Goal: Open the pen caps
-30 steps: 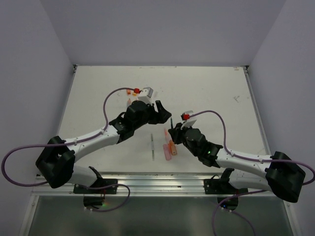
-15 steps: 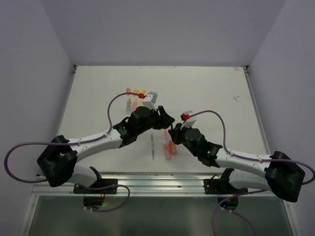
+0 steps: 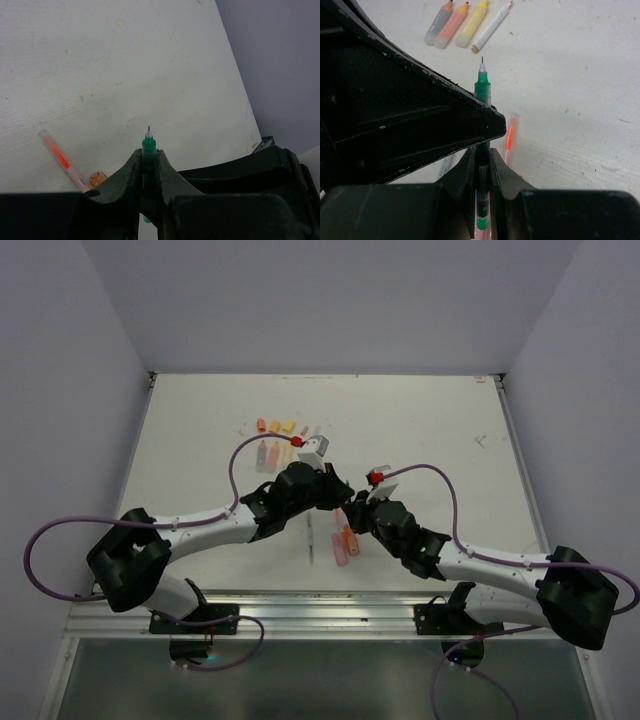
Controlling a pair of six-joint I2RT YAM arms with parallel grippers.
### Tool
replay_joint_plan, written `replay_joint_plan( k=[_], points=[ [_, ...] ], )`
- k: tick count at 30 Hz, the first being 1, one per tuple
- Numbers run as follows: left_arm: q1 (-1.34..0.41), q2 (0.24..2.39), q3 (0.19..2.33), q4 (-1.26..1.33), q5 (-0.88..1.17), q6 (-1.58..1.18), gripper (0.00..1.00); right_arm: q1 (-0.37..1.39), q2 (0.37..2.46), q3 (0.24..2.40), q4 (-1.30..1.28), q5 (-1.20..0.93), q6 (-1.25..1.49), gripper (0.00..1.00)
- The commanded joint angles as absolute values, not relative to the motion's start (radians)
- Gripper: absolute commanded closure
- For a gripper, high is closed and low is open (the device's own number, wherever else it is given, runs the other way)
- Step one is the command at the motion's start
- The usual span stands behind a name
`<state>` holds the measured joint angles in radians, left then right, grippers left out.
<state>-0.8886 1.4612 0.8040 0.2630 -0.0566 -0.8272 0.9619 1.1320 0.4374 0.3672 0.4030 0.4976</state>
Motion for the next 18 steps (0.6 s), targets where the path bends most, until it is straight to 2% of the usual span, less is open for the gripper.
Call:
replay_joint_plan(
  k=[1,3,4,6,9,10,13,14,18],
  points=[
    [-0.897,1.474,0.813,0.322,-0.074,-0.835,0.86,0.96,1.143,0.462,0.416,0.434,0.511,0.98],
    [-0.896,1.48,0.822,0.311,-0.08,-0.828,0.93,0.96,1.146,0.462,0.417,0.433,0.509,0.95],
    [-0.896,1.485,0.828,0.293,-0.083,-0.819,1.0,0.96,1.143,0.459,0.419,0.434,0.508,0.89],
    [-0.896,1.489,0.847,0.27,-0.101,-0.808,1.0,0.959,1.14,0.456,0.422,0.428,0.499,0.82],
    [-0.891,1.497,0.883,0.21,-0.138,-0.766,1.0,0.96,1.128,0.449,0.423,0.426,0.482,0.61],
    [-0.885,1.506,0.894,0.178,-0.143,-0.737,1.0,0.96,1.124,0.446,0.423,0.425,0.477,0.48],
    [-0.853,1.542,0.957,0.091,-0.149,-0.665,1.0,0.957,1.111,0.431,0.423,0.434,0.466,0.37],
    [-0.842,1.554,1.0,0.06,-0.147,-0.644,1.0,0.957,1.106,0.426,0.425,0.437,0.465,0.29],
    [-0.747,1.627,1.11,-0.092,-0.108,-0.552,1.0,0.956,1.092,0.41,0.42,0.446,0.456,0.13]
  ],
)
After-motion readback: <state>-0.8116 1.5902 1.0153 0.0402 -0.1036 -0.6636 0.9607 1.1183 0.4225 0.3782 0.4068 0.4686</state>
